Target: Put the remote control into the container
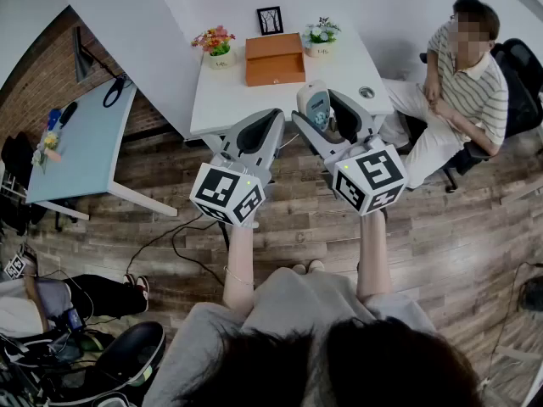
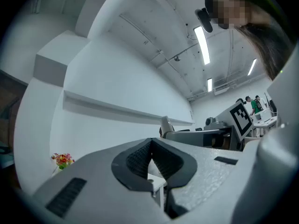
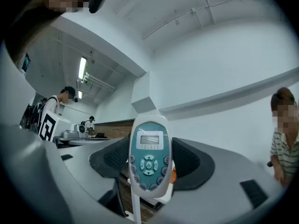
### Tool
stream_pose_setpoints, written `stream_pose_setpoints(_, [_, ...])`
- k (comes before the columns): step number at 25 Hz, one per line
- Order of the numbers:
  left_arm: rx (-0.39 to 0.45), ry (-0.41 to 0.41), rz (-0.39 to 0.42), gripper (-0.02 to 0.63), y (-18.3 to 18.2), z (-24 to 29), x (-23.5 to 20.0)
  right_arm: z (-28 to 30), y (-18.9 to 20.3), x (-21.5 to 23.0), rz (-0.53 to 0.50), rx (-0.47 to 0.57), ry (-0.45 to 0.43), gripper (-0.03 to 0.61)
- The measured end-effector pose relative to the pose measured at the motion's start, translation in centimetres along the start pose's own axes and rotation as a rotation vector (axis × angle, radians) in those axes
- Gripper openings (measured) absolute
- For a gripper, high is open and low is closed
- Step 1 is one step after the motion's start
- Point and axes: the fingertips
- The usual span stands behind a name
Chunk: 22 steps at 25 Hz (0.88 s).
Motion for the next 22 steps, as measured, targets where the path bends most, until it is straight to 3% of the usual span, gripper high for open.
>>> stream_pose_setpoints(10, [-0.003,-0.001,0.006,0.003,0.4,1.1,1.0,-0.8,0.5,1.1,-0.003,-0.012,-0.011,0.282])
stream_pose_setpoints(22, [-0.060,-0.082,-0.026,0.003,3.1,0.9,-0.5,0.8,3.3,2.2,0.062,-0.051,-0.051,0.282])
Point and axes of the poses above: the fingertips, and each gripper's own axes: z forward along the fingers, x to its right, y out of its underside, and after that the axes turned 3 degrees about -y, right-handed
